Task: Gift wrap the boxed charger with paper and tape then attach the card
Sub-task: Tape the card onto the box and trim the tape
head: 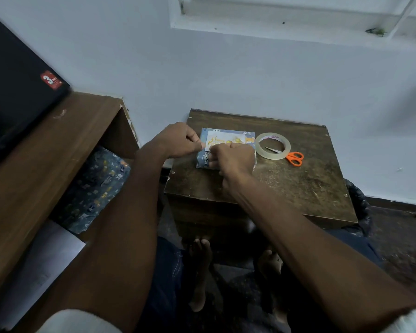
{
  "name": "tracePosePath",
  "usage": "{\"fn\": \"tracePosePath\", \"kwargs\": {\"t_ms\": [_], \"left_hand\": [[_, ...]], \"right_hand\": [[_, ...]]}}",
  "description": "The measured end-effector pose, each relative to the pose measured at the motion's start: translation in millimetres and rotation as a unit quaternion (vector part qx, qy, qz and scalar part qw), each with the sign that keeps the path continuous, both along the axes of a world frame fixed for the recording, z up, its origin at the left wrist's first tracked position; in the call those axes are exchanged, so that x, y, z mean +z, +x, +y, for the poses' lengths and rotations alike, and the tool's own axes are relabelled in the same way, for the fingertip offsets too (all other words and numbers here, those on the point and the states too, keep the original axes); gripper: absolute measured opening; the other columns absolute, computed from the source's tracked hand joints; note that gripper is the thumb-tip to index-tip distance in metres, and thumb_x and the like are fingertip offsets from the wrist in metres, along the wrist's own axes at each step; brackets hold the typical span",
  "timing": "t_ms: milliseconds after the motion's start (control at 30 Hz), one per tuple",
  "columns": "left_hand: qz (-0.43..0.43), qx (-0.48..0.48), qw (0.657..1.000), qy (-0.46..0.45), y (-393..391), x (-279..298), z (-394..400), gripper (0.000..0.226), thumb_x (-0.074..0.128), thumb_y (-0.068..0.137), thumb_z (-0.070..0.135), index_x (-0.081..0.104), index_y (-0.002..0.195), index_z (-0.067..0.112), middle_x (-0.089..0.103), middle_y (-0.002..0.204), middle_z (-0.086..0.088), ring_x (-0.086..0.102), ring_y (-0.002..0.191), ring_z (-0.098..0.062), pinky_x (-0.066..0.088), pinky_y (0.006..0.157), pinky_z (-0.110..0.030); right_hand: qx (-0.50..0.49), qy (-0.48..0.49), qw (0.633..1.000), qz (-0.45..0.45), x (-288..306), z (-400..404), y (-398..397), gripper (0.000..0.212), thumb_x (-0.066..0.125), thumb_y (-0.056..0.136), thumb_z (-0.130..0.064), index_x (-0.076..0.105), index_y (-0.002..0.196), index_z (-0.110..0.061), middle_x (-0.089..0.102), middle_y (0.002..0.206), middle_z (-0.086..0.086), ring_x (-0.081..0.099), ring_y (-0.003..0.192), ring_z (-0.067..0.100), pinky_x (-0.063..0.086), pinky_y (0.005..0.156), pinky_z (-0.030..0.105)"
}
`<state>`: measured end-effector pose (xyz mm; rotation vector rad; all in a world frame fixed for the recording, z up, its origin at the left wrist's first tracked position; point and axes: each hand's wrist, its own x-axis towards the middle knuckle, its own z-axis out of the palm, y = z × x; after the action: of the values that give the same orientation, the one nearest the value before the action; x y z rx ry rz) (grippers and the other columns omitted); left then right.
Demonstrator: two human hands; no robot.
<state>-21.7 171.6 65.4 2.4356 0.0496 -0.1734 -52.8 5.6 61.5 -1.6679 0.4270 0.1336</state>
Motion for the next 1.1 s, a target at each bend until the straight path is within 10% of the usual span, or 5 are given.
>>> {"fn": "tracePosePath", "kwargs": {"t_ms": [133,400,667,1100], "left_hand": [[0.061,-0.042,0.997,0.027,12.5,3.1,4.9,0.028,0.076,0.093,0.028,0.079,0.076,0.006,0.077,0.082,-0.017,0.061,0.071,-0.017,0.05,0.078,-0.036],[0.095,-0.053,0.992,0.058,26.2,16.3,-5.1,0.032,0.076,0.096,0.026,0.074,0.066,0.014,0.076,0.073,-0.006,0.061,0.064,-0.014,0.05,0.073,-0.027],[0.095,-0.044,0.993,0.056,29.3,16.6,-5.8,0.025,0.077,0.096,0.029,0.079,0.081,0.01,0.079,0.075,-0.009,0.069,0.073,-0.018,0.061,0.087,-0.039],[0.04,-0.034,0.994,0.096,26.0,10.6,-10.9,0.025,0.081,0.091,0.034,0.081,0.077,0.013,0.077,0.065,0.0,0.075,0.07,-0.017,0.061,0.078,-0.031]], "right_hand": [[-0.021,0.031,0.999,0.025,-1.1,5.4,-4.2,0.013,0.069,0.083,-0.009,0.073,0.071,-0.007,0.075,0.063,0.004,0.076,0.059,0.021,0.041,0.044,0.023],[-0.064,0.087,0.993,0.046,-2.4,10.4,-8.1,0.009,0.068,0.087,-0.009,0.072,0.079,-0.006,0.076,0.065,0.004,0.073,0.056,0.018,0.038,0.038,0.017],[-0.068,0.078,0.994,0.046,-6.3,14.0,-10.0,0.009,0.071,0.088,-0.011,0.074,0.082,-0.005,0.075,0.062,0.003,0.073,0.055,0.017,0.063,0.065,0.034],[-0.08,0.005,0.996,0.03,-8.1,16.7,-8.4,0.022,0.079,0.087,-0.024,0.073,0.078,-0.006,0.071,0.055,0.003,0.069,0.045,0.016,0.062,0.051,0.034]]}}
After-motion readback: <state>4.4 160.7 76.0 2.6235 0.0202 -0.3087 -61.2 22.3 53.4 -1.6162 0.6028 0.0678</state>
